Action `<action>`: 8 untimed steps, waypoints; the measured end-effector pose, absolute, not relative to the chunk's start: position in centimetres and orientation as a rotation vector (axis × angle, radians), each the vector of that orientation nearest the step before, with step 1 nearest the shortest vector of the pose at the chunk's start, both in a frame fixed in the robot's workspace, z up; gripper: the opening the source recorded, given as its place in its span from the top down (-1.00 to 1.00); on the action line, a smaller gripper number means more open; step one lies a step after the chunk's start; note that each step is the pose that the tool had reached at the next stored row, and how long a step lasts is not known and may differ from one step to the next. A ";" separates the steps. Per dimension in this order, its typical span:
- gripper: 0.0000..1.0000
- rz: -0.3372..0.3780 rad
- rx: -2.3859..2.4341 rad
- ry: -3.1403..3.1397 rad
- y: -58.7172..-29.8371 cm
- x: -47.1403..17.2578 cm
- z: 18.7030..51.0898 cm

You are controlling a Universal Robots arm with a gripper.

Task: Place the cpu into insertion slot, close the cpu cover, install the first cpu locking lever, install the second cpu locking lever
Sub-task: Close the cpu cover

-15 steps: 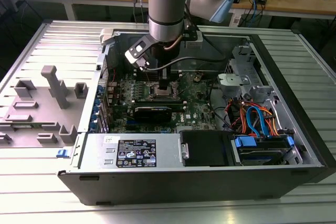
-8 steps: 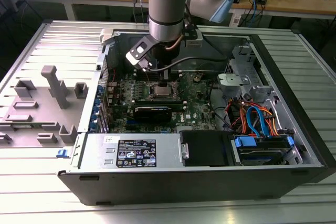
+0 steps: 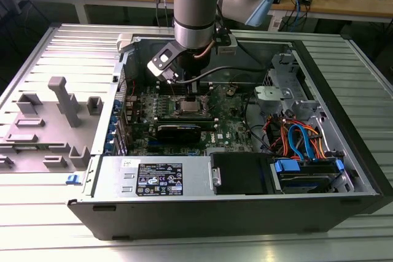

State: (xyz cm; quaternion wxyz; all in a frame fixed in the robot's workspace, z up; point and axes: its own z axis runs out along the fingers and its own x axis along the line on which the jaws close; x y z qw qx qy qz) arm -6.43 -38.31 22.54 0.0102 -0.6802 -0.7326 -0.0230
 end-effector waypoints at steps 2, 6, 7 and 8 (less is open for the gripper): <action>0.79 -0.072 -2.123 -2.287 -38.3 -6.4 22.6; 0.79 -0.071 -2.123 -2.287 -38.3 -6.4 22.7; 0.79 -0.072 -2.123 -2.287 -38.3 -6.4 22.8; 0.79 -0.072 -2.123 -2.287 -38.3 -6.4 22.8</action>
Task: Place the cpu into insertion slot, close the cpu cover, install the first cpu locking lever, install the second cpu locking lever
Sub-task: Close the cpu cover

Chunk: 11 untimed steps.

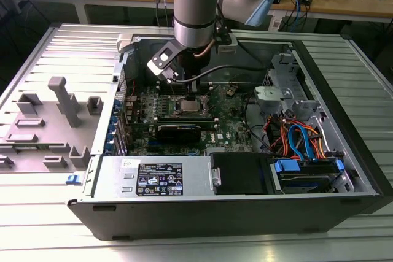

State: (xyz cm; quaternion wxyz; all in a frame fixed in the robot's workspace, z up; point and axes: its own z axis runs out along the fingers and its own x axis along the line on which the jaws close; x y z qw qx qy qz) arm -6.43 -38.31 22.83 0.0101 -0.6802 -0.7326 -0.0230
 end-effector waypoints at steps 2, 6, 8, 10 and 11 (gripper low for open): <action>0.79 -0.072 -2.123 -2.287 -38.3 -6.4 22.9; 0.79 -0.072 -2.123 -2.287 -38.3 -6.4 23.1; 0.79 -0.072 -2.123 -2.287 -38.3 -6.4 23.1; 0.79 -0.072 -2.123 -2.287 -38.3 -6.4 23.2; 0.79 -0.072 -2.123 -2.287 -38.3 -6.4 23.2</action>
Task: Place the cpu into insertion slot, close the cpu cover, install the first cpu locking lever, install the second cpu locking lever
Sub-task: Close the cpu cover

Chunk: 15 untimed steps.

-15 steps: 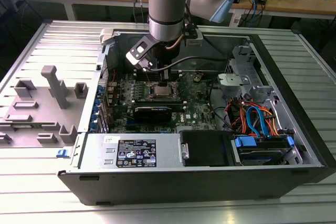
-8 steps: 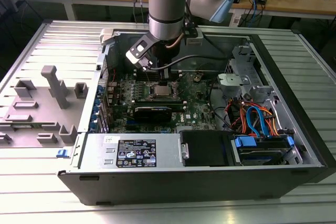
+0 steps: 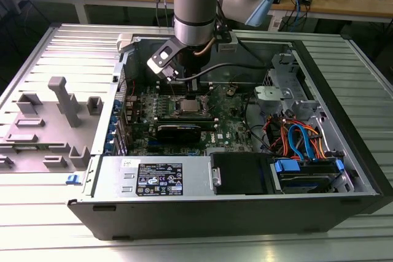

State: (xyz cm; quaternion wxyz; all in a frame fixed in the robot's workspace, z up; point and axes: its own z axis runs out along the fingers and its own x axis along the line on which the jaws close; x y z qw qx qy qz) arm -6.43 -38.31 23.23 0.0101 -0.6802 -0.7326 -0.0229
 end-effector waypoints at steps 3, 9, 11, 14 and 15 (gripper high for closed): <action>0.79 -0.072 -2.123 -2.287 -38.3 -6.4 23.4; 0.79 -0.072 -2.123 -2.287 -38.3 -6.4 23.5; 0.79 -0.072 -2.123 -2.287 -38.3 -6.4 23.5; 0.79 -0.071 -2.123 -2.287 -38.3 -6.4 23.5; 0.79 -0.071 -2.124 -2.287 -38.3 -6.4 23.6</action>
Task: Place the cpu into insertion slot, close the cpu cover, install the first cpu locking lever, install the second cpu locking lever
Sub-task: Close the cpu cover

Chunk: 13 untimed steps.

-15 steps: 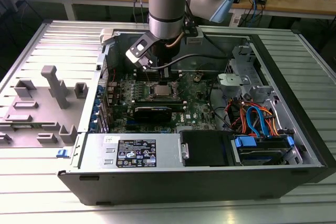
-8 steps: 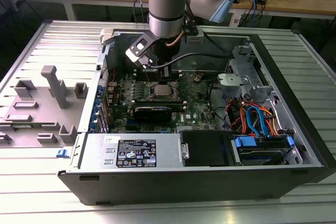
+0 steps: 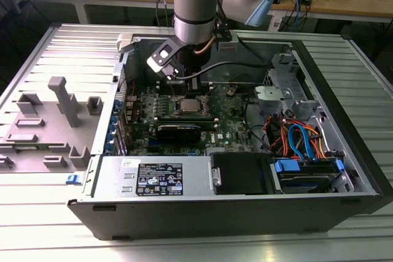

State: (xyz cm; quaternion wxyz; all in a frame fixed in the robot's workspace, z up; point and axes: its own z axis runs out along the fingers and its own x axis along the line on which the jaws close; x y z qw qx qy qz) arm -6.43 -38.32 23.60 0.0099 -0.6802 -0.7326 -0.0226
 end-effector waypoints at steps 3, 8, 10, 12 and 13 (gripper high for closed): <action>0.79 -0.071 -2.123 -2.287 -38.3 -6.4 23.9; 0.79 -0.072 -2.126 -2.285 -38.3 -6.4 24.3; 0.79 -0.072 -2.139 -2.272 -38.3 -6.4 24.3; 0.79 -0.071 -2.141 -2.271 -38.3 -6.4 24.6; 0.79 -0.071 -2.141 -2.271 -38.3 -6.4 24.7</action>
